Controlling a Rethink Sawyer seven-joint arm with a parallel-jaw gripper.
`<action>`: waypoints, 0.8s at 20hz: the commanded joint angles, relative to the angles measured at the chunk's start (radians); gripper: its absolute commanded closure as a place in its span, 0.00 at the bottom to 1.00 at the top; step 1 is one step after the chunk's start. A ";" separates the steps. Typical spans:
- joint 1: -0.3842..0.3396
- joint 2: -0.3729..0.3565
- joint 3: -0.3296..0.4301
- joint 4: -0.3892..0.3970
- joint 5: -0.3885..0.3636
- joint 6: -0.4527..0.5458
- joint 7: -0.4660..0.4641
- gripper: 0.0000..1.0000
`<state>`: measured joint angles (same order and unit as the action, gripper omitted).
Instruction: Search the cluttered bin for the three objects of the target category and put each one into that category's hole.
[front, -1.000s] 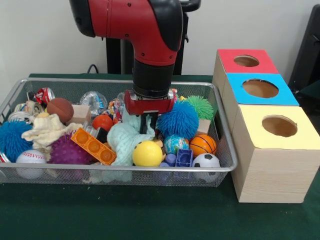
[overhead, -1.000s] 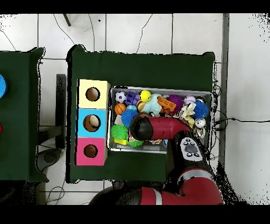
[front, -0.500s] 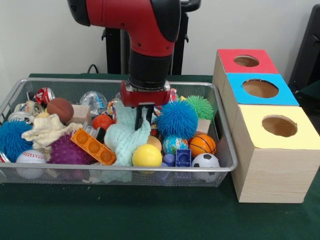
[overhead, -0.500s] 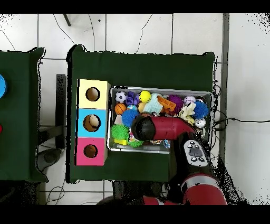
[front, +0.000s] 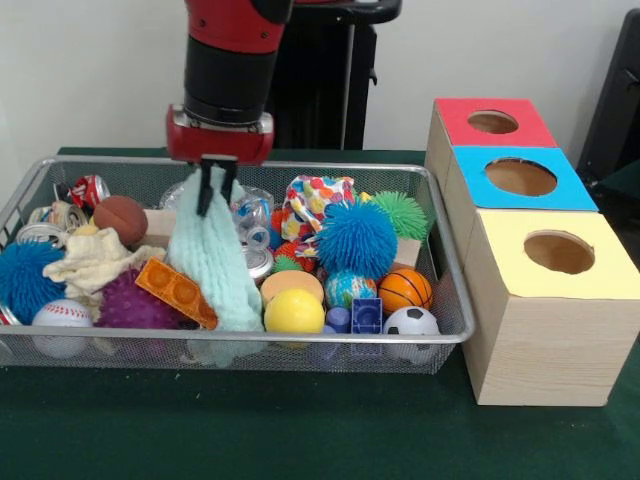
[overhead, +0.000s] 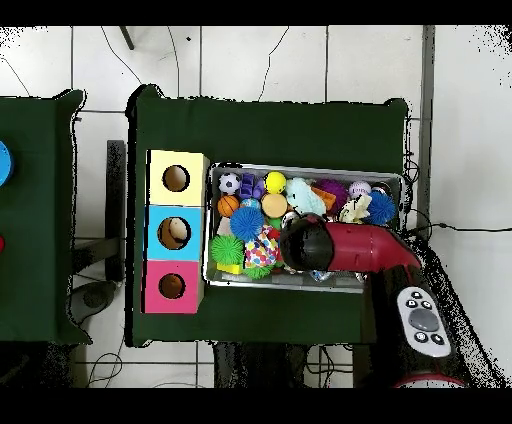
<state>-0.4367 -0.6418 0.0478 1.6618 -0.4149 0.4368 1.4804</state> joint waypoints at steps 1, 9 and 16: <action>-0.060 -0.016 0.088 0.003 -0.122 0.091 -0.183 1.00; -0.099 0.022 0.123 -0.018 -0.171 0.063 -0.167 1.00; -0.120 0.042 0.162 -0.020 -0.196 0.041 -0.154 1.00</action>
<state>-0.5306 -0.6428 0.0803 1.6601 -0.5366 0.4377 1.4804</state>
